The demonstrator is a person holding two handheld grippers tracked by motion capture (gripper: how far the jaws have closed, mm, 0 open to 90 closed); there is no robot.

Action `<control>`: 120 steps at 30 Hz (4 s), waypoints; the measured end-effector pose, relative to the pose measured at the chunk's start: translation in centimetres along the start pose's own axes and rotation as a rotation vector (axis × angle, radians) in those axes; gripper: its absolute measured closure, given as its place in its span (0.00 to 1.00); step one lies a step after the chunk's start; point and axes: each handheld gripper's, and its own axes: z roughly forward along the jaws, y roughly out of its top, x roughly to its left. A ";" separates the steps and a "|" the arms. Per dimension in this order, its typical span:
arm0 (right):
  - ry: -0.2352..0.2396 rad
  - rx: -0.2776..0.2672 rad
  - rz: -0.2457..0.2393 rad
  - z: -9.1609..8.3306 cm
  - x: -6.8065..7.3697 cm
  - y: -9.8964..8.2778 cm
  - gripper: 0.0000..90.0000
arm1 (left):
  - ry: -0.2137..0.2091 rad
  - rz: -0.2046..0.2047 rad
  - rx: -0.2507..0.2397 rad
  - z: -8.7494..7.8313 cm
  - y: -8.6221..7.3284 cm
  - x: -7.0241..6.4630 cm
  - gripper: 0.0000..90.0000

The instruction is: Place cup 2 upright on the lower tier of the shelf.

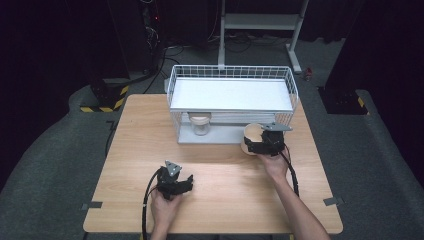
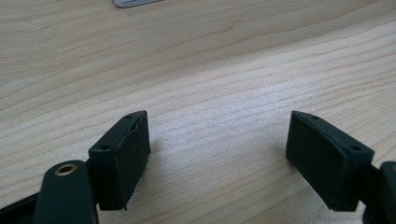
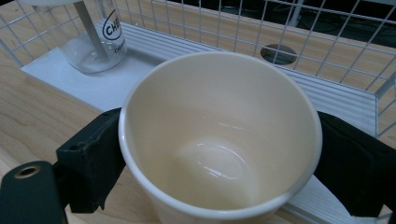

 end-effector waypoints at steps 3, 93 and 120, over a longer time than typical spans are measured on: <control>-0.010 -0.003 -0.006 0.1 0.0 0.0 0.12 | 0.000 0.000 0.000 0.0 0.0 0.0 0.25; -0.026 -0.044 0.022 0.2 -1.5 -0.7 0.17 | 0.005 0.003 -0.001 0.0 0.0 0.0 0.25; -0.090 0.036 0.004 0.7 -0.4 -3.2 0.47 | 0.003 0.000 -0.003 0.0 0.0 -0.1 0.25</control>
